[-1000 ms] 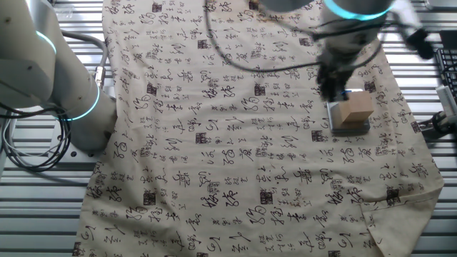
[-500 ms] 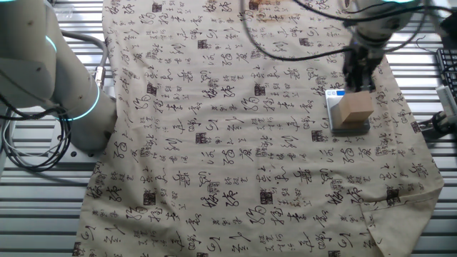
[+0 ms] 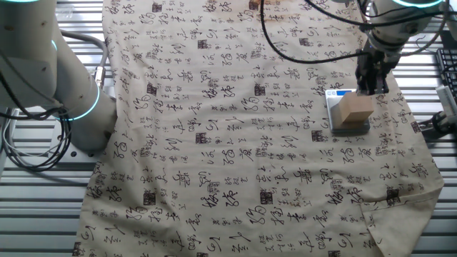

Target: Remove the object from the scale

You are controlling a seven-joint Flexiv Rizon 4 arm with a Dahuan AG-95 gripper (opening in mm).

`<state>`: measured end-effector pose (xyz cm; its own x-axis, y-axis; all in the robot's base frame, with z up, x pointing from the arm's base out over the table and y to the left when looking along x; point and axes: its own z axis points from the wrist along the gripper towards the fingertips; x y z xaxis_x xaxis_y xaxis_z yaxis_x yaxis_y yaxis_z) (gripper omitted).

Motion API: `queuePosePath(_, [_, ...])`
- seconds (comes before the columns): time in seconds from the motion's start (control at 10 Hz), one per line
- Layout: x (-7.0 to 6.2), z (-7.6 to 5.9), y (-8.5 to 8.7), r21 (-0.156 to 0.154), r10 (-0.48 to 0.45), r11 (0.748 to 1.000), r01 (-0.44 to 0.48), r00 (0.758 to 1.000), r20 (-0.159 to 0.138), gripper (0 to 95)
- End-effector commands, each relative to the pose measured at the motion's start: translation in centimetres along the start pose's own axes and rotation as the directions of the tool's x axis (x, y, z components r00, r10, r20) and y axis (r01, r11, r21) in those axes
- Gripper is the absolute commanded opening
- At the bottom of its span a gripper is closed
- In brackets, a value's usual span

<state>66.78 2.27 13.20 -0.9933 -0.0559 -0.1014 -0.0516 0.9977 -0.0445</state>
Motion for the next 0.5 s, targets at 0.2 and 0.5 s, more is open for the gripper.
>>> queuePosePath(0.2, [-0.47, -0.12, -0.24, -0.030, 0.032, 0.999, -0.032, 0.999, -0.002, 0.0])
queuePosePath(0.5, [-1.03, -0.54, 0.13, -0.029, 0.029, 0.999, -0.029, 1.000, -0.004, 0.0])
